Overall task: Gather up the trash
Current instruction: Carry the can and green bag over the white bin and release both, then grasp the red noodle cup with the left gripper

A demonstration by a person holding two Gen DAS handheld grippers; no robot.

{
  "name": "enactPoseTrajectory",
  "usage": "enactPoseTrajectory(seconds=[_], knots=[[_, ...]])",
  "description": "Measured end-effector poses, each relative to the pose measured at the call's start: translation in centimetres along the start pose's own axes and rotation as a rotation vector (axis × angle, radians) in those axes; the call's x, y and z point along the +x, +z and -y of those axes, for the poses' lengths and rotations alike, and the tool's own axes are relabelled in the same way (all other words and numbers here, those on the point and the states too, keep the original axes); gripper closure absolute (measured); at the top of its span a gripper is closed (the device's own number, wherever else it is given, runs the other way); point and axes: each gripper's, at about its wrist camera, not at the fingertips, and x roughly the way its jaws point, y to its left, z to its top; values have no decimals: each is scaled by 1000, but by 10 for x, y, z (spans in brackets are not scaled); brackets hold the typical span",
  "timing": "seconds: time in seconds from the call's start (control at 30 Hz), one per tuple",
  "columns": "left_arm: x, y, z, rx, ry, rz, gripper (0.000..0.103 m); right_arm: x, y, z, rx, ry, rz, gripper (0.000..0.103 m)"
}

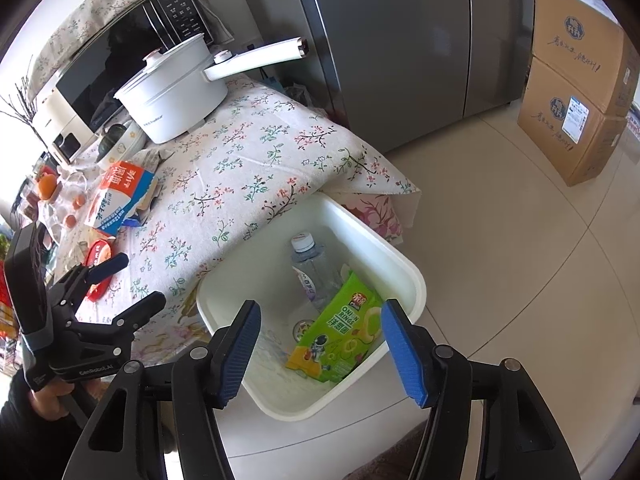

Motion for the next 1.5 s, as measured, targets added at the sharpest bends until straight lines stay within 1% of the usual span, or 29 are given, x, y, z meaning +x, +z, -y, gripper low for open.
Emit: enactPoseTrajectory(seconds=[0.13, 0.33, 0.53, 0.7, 0.8, 1.0, 1.13, 1.2, 1.27, 1.3, 1.37, 1.4, 1.43, 1.5], knots=[[-8, -5, -14, -17, 38, 3, 5, 0, 5, -10, -13, 9, 12, 28], [-21, -14, -45, -63, 110, 0, 3, 7, 12, -32, -39, 4, 8, 21], [-30, -28, -84, -138, 182, -33, 3, 17, 17, -60, -76, 19, -4, 19], [-33, -41, -123, -232, 223, -69, 3, 24, 21, -83, -103, 32, -12, 19], [-38, -48, -143, -277, 234, -79, 3, 28, 22, -95, -117, 35, -16, 19], [-43, -61, -172, -320, 253, -98, 3, 36, 26, -113, -129, 41, -26, 19], [-36, -72, -195, -397, 249, -134, 3, 42, 28, -123, -133, 46, -31, 19], [-32, -77, -207, -453, 233, -157, 11, 44, 28, -127, -136, 48, -35, 19], [-28, -83, -217, -515, 207, -180, 24, 46, 28, -131, -138, 49, -39, 19], [-26, -86, -221, -546, 195, -188, 28, 47, 28, -133, -138, 51, -42, 19], [-23, -91, -229, -597, 180, -202, 43, 49, 28, -136, -142, 53, -45, 19], [-21, -94, -232, -618, 176, -207, 46, 50, 28, -138, -146, 54, -46, 19], [-21, -97, -235, -638, 169, -199, 48, 51, 28, -140, -149, 55, -48, 19], [-23, -100, -239, -664, 183, -188, 59, 53, 27, -143, -154, 58, -51, 19]])
